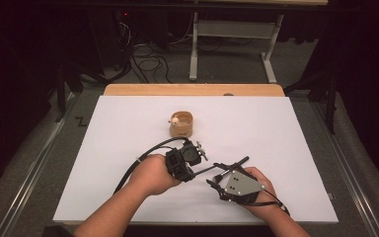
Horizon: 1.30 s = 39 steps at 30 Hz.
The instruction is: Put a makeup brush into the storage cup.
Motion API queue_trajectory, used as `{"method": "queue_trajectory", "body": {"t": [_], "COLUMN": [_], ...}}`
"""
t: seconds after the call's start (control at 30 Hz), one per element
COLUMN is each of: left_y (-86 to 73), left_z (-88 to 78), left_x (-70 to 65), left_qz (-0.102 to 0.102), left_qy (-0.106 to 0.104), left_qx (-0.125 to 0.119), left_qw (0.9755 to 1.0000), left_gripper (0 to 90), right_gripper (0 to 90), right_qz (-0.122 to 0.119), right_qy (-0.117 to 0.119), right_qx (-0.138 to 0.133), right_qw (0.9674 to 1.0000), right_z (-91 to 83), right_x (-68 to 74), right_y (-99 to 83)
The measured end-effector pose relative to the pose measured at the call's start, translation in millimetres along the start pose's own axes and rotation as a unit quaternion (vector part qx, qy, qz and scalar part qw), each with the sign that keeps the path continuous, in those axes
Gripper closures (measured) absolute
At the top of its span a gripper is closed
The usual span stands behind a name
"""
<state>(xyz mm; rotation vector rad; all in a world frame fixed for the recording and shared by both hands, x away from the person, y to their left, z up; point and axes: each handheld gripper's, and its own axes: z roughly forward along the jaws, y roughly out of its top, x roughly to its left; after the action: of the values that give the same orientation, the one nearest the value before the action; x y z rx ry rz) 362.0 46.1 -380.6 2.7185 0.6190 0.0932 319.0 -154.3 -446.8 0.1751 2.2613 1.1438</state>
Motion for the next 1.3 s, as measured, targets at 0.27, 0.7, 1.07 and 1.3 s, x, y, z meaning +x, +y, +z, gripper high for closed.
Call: {"method": "queue_trajectory", "body": {"t": [0.27,0.7,1.07,1.3], "left_y": [2.5,4.9,5.4,7.2], "left_z": [-3.5,4.4,2.6,1.9], "left_x": [-5.6,-9.5,-10.2,-11.7], "left_qz": [0.010,0.015,0.006,0.008], "left_qy": [-0.003,-0.008,-0.009,-0.013], "left_qx": [0.006,0.014,0.011,0.014], "left_qw": [0.9999,0.9998,0.9999,0.9998], "left_gripper": [83.0,83.0,83.0,83.0], "right_gripper": [46.0,45.5,48.1,50.8], "right_qz": [-0.004,-0.013,-0.051,-0.063], "right_qy": [-0.003,0.000,0.008,0.019], "right_qx": [-0.001,0.004,0.009,0.017], "right_qw": [1.0000,0.9999,0.9986,0.9977], "right_z": [0.0,1.4,3.0,7.5], "right_x": [-0.8,-2.6,-5.8,-7.6], "right_y": [1.1,0.9,3.6,2.6]}}
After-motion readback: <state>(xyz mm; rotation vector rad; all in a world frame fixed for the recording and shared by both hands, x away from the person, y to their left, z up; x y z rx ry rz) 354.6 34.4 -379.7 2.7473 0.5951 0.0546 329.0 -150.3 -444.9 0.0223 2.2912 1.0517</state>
